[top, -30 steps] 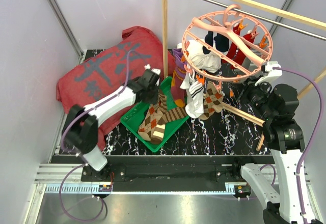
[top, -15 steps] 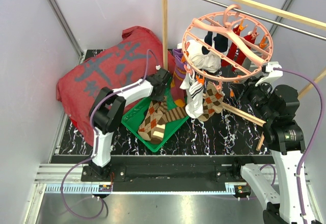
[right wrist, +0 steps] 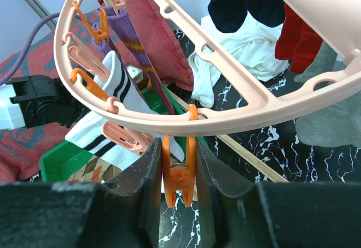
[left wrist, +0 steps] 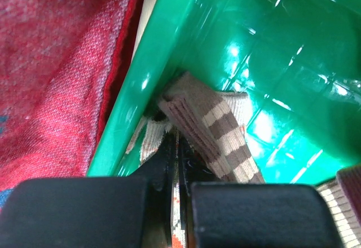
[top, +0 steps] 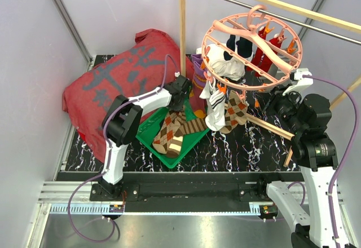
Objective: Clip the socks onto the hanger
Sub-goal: Pick up the sock from the bin, then clamp the sock onto the hanger.
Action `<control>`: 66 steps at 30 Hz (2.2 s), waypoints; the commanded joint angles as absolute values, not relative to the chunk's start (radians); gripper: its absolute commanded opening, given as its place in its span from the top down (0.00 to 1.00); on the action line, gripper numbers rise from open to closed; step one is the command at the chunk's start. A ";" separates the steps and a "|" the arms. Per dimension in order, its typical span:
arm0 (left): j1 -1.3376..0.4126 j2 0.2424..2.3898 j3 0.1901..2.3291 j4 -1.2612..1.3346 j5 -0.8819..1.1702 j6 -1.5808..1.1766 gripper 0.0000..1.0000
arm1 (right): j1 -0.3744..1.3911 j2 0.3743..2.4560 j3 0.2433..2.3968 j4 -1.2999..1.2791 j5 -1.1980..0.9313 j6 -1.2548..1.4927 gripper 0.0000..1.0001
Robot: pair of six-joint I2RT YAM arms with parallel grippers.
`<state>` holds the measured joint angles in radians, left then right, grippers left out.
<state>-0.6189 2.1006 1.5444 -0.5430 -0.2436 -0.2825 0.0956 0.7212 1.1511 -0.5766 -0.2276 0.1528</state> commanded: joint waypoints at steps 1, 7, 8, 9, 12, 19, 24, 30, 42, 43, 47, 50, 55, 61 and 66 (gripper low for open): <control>-0.615 1.948 1.506 -0.543 -0.256 -0.262 1.00 | 0.101 0.719 1.158 -0.551 -0.218 0.141 1.00; -0.615 1.715 1.456 -0.543 -0.291 -0.258 1.00 | 0.101 0.718 1.166 -0.549 -0.221 0.143 1.00; -0.615 1.694 1.442 -0.543 -0.293 -0.256 1.00 | 0.101 0.716 1.166 -0.549 -0.221 0.143 1.00; -0.615 1.649 1.433 -0.543 -0.299 -0.255 1.00 | 0.101 0.718 1.166 -0.551 -0.222 0.143 1.00; -0.615 1.562 1.395 -0.542 -0.298 -0.253 1.00 | 0.100 0.715 1.169 -0.549 -0.224 0.144 1.00; -0.626 1.312 1.232 -0.404 -0.192 -0.207 1.00 | 0.100 0.713 1.177 -0.549 -0.235 0.156 1.00; -0.670 1.116 1.143 -0.224 -0.106 -0.169 1.00 | 0.101 0.719 1.186 -0.548 -0.244 0.161 1.00; -0.800 1.011 1.103 -0.052 -0.005 -0.115 1.00 | 0.100 0.723 1.198 -0.545 -0.258 0.179 1.00; -1.098 1.179 1.134 0.241 0.136 -0.124 1.00 | 0.101 0.719 1.195 -0.517 -0.290 0.224 1.00; -1.107 1.198 1.137 0.259 0.141 -0.142 1.00 | 0.101 0.718 1.193 -0.512 -0.291 0.224 1.00; -1.143 1.314 1.144 0.391 0.170 -0.190 1.00 | 0.101 0.712 1.187 -0.489 -0.308 0.235 1.00; -1.147 1.388 1.160 0.460 0.198 -0.242 1.00 | 0.100 0.707 1.184 -0.472 -0.330 0.247 1.00; -1.147 1.488 1.215 0.523 0.235 -0.307 1.00 | 0.101 0.692 1.167 -0.436 -0.367 0.258 1.00; -1.146 1.534 1.250 0.538 0.216 -0.327 1.00 | 0.101 0.673 1.157 -0.423 -0.390 0.261 1.00; -1.135 1.546 1.261 0.549 0.207 -0.357 1.00 | 0.101 0.669 1.144 -0.422 -0.391 0.258 1.00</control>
<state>-1.1439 1.5414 1.2076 0.4492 0.1986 -0.3210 0.0959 0.6724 1.1492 -0.4915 -0.3790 0.2508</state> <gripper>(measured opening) 0.012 0.305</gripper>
